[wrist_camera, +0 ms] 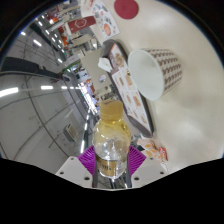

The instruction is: Pour water

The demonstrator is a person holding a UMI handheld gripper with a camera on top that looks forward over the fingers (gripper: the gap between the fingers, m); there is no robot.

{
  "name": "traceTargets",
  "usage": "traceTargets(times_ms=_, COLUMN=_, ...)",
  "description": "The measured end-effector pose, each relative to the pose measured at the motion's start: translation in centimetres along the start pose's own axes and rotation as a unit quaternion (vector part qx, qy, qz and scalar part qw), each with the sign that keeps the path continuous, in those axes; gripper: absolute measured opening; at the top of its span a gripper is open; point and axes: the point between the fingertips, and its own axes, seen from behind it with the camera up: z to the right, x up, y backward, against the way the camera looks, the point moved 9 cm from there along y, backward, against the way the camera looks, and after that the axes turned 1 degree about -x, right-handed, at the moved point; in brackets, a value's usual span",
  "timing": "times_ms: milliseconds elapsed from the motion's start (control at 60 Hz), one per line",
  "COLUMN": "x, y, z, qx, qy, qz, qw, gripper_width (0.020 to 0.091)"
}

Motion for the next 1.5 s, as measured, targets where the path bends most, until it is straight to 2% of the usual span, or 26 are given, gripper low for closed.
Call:
traceTargets(times_ms=83, x=1.7, y=0.0, z=1.2, qx=-0.014, qy=-0.031, qz=0.002, qw=0.999, gripper_width=0.0375)
traceTargets(times_ms=233, x=2.2, y=0.9, z=0.9, qx=-0.051, qy=0.028, qz=-0.013, qw=0.998, gripper_width=0.0376)
traceTargets(times_ms=350, x=2.1, y=1.4, z=-1.9, qx=-0.073, qy=0.167, qz=-0.033, qw=0.983, gripper_width=0.0376)
traceTargets(times_ms=450, x=2.8, y=2.7, z=-5.7, qx=-0.082, qy=0.328, qz=-0.038, qw=0.940, gripper_width=0.0377)
traceTargets(times_ms=583, x=5.4, y=3.6, z=-10.4, qx=-0.113, qy=0.559, qz=0.011, qw=0.821, gripper_width=0.0377)
traceTargets(times_ms=733, x=12.5, y=5.7, z=-12.1, qx=-0.178, qy=0.728, qz=0.081, qw=0.657, gripper_width=0.0377)
traceTargets(times_ms=850, x=18.7, y=7.3, z=-10.1, qx=-0.235, qy=0.779, qz=0.102, qw=0.573, gripper_width=0.0378)
traceTargets(times_ms=950, x=22.7, y=8.6, z=-8.2, qx=-0.267, qy=0.790, qz=0.097, qw=0.543, gripper_width=0.0381)
traceTargets(times_ms=1117, x=26.2, y=9.3, z=-4.3, qx=-0.292, qy=0.785, qz=0.079, qw=0.540, gripper_width=0.0390)
traceTargets(times_ms=1150, x=26.0, y=9.5, z=-4.5, qx=-0.273, qy=0.790, qz=0.090, qw=0.541, gripper_width=0.0393)
traceTargets(times_ms=1217, x=26.1, y=9.8, z=-4.1, qx=-0.271, qy=0.789, qz=0.092, qw=0.544, gripper_width=0.0402)
traceTargets(times_ms=1317, x=26.3, y=9.9, z=-4.2, qx=-0.274, qy=0.783, qz=0.092, qw=0.551, gripper_width=0.0478)
traceTargets(times_ms=1383, x=26.0, y=10.1, z=-4.1, qx=-0.298, qy=0.775, qz=0.080, qw=0.552, gripper_width=0.0537)
traceTargets(times_ms=1417, x=25.8, y=10.4, z=-4.1, qx=-0.311, qy=0.768, qz=0.071, qw=0.555, gripper_width=0.0633)
traceTargets(times_ms=1450, x=25.7, y=10.7, z=-3.9, qx=-0.323, qy=0.762, qz=0.063, qw=0.558, gripper_width=0.0798)
traceTargets(times_ms=1467, x=25.4, y=10.9, z=-4.0, qx=-0.328, qy=0.759, qz=0.058, qw=0.559, gripper_width=0.0858)
traceTargets(times_ms=1500, x=24.8, y=11.5, z=-4.1, qx=-0.337, qy=0.754, qz=0.051, qw=0.562, gripper_width=0.0846)
